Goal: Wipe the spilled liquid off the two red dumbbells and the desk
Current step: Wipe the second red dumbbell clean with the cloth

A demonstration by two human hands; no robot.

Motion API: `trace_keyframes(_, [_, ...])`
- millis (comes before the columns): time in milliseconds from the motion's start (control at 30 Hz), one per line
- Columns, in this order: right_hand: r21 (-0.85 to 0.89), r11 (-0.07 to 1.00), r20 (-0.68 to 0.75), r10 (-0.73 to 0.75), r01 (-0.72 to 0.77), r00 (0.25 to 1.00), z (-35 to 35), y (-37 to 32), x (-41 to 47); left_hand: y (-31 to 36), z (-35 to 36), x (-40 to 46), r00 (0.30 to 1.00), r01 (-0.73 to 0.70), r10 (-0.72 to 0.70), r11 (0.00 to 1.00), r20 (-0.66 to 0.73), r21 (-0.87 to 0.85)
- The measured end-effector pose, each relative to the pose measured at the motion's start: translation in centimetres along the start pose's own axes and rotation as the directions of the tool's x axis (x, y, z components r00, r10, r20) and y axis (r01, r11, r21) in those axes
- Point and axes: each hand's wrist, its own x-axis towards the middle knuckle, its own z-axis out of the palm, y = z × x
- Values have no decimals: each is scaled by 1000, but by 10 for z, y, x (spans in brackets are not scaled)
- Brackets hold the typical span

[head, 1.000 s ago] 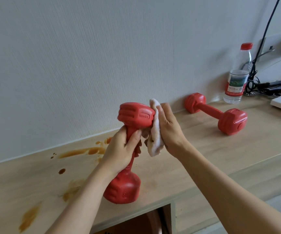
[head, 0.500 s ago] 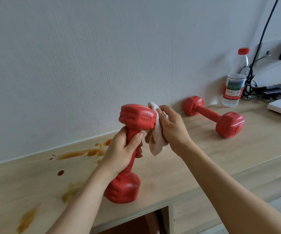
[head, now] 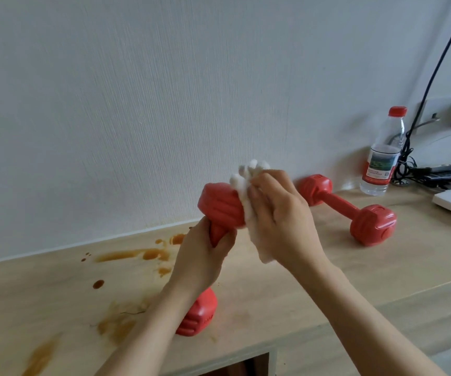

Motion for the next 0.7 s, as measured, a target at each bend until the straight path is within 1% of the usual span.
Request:
trace_keyframes(67, [83,975,79,201,-207,977,-1,14,4,-3,2,-2,999,-44,43,994,9,103])
trace_keyframes(100, [98,961,106,247,-258,963,-1,20,4,-4,3,-3,998,-57,56,990,12,130])
trace_keyframes(133, [86,963,105,246,-255,964,0,22,3,-4,3,-2,998,-65,64,987,11,148])
trace_keyframes(167, [64,976,84,203,-209,976,1,21,2,-5,2,-2,998,-66,66,985,8,161])
trace_keyframes(233, [32,999,33,39,-40,999,3,11,-2,-6,1,1,999,-51,51,983,4,176])
trace_keyframes(267, [19,999,27,-45,45,999,2,5,-3,-6,0,1,999,-44,44,983,4,177])
trace_keyframes(300, [1,994,27,-107,107,994,1,4,-4,-6,0,1,999,-42,41,982,9,184])
trace_keyframes(333, [-8,992,25,-128,128,991,1,5,-4,-5,0,1,999,-49,46,978,18,202])
trace_keyframes(367, [6,995,27,-98,98,995,-1,9,-3,-5,1,0,998,-59,53,972,30,228])
trace_keyframes(400, [36,999,44,-23,22,999,-1,16,-3,-5,1,-1,997,-70,61,963,42,260])
trace_keyframes(433, [67,994,85,80,-86,993,-2,22,-4,-5,1,-3,996,-78,65,953,54,291])
trace_keyframes(500, [115,952,176,262,-284,949,-2,36,-6,-6,1,-4,995,-80,57,938,76,338])
trace_keyframes(533, [134,938,192,293,-321,937,-1,39,-8,-7,0,-4,995,-82,55,931,86,357])
trace_keyframes(567, [143,944,181,271,-298,945,-1,39,-9,-8,0,-4,994,-88,56,923,96,375])
trace_keyframes(600, [138,964,156,206,-228,966,-1,35,-11,-8,-1,-3,993,-95,59,916,102,391])
trace_keyframes(633, [123,983,139,122,-139,983,-1,30,-13,-9,-2,-3,992,-101,62,907,108,408])
trace_keyframes(700, [59,998,165,-43,33,985,-2,17,-16,-8,-1,-4,990,-117,69,882,121,456])
